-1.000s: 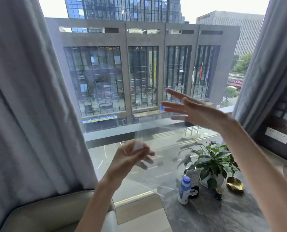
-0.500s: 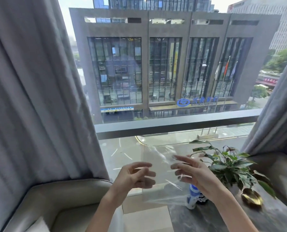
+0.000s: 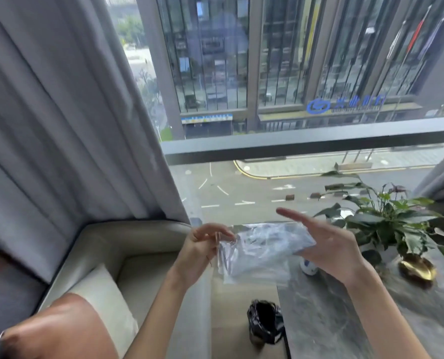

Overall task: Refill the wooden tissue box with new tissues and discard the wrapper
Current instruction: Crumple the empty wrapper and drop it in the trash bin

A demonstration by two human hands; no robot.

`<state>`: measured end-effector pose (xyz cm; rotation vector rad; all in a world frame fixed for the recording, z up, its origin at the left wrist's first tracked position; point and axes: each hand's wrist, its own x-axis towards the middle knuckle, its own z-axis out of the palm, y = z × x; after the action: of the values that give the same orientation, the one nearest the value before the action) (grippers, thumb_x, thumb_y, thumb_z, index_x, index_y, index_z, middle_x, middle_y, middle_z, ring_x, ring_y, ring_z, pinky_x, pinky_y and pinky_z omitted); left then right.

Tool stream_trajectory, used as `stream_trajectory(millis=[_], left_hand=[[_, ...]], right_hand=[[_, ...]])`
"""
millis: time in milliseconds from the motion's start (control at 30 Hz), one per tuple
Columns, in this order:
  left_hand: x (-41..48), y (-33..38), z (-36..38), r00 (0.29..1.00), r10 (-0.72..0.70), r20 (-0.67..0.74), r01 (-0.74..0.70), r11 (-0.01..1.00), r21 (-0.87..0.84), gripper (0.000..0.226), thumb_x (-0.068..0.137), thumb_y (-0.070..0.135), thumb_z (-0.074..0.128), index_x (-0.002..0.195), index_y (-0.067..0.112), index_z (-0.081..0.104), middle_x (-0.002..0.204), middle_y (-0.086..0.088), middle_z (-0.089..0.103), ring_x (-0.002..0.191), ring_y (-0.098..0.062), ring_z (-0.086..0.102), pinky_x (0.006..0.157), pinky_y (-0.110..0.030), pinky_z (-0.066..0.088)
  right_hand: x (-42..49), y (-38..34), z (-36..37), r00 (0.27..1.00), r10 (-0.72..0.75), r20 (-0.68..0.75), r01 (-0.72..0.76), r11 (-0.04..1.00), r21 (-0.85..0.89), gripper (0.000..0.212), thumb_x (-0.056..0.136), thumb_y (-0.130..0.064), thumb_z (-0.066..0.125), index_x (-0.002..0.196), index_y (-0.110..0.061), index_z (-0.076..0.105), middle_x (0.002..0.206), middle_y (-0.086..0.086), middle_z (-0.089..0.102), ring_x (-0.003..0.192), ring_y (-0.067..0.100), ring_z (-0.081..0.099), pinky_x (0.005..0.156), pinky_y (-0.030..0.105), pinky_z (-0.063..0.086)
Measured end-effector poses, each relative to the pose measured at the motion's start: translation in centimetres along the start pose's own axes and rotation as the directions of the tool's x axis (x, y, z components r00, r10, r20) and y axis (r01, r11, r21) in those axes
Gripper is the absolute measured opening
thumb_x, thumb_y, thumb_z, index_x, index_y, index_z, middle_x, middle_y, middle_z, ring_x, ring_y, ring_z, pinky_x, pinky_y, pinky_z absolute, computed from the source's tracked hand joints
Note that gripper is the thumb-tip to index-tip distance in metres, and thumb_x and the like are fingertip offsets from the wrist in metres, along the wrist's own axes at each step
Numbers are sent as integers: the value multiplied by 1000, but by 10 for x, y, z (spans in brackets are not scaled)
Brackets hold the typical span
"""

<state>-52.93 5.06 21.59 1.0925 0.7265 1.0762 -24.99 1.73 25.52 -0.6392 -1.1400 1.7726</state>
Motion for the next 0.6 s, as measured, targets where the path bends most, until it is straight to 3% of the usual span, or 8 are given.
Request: stream_trajectory(millis=[67, 100, 200, 300, 367, 433, 500, 600], left_hand=[[3, -4, -11, 999, 0, 53, -3, 999, 54, 49, 61, -18, 35, 71, 7, 76, 76, -9, 73, 77, -24, 70, 67, -30, 58], [7, -6, -19, 998, -14, 60, 8, 996, 94, 48, 60, -18, 34, 69, 5, 75, 78, -12, 71, 79, -28, 68, 67, -34, 58], [27, -18, -44, 993, -106, 57, 93, 978, 187, 48, 70, -27, 36, 67, 3, 73, 79, -13, 71, 77, -27, 68, 65, -35, 58], [55, -44, -85, 954, -288, 88, 262, 938, 225, 40, 74, -18, 44, 75, 6, 76, 88, -12, 72, 83, -23, 67, 71, -31, 55], [78, -72, -126, 860, -466, 208, 435, 883, 178, 37, 82, -4, 51, 102, 15, 76, 103, -6, 73, 95, -19, 68, 80, -32, 56], [104, -122, -169, 742, -584, 328, 591, 801, 90, 52, 88, 2, 56, 136, 22, 58, 129, -13, 66, 115, -26, 65, 94, -40, 54], [125, -200, -201, 714, -673, 196, 675, 735, 65, 60, 88, 4, 58, 144, 20, 48, 139, -18, 57, 121, -31, 62, 98, -44, 52], [142, -345, -225, 619, -736, -275, 782, 610, 126, 46, 94, -10, 48, 138, 2, 51, 119, -19, 57, 85, -19, 61, 74, -25, 48]], right_hand=[[15, 6, -4, 981, 192, -12, -192, 979, -66, 74, 82, -65, 57, 141, -20, 55, 146, 16, 52, 127, 42, 52, 96, 54, 48], [25, 11, -6, 962, 264, -68, -272, 948, -166, 77, 80, -71, 52, 140, -24, 55, 148, 15, 49, 129, 45, 50, 98, 54, 49], [53, 35, -10, 930, 331, -159, -367, 853, -371, 47, 87, -52, 64, 130, -32, 64, 139, -5, 61, 118, 29, 65, 87, 35, 58], [85, 75, -24, 874, 397, -279, -483, 771, -415, 34, 86, -29, 76, 119, -34, 70, 114, -3, 75, 100, 15, 73, 75, 20, 56], [103, 117, -44, 810, 397, -431, -558, 749, -358, 30, 86, -15, 75, 112, -29, 74, 99, 1, 78, 83, 10, 73, 69, 20, 55], [116, 173, -68, 706, 423, -567, -638, 728, -251, 30, 88, -7, 71, 116, -18, 72, 97, 6, 76, 78, 11, 70, 68, 26, 55], [122, 241, -96, 568, 456, -685, -716, 685, -138, 31, 89, -4, 69, 119, -12, 69, 96, 5, 77, 76, 14, 69, 69, 32, 55], [113, 355, -134, 357, 524, -773, -716, 685, 133, 30, 93, -3, 62, 121, -12, 68, 103, 8, 76, 82, 18, 69, 72, 32, 55]])
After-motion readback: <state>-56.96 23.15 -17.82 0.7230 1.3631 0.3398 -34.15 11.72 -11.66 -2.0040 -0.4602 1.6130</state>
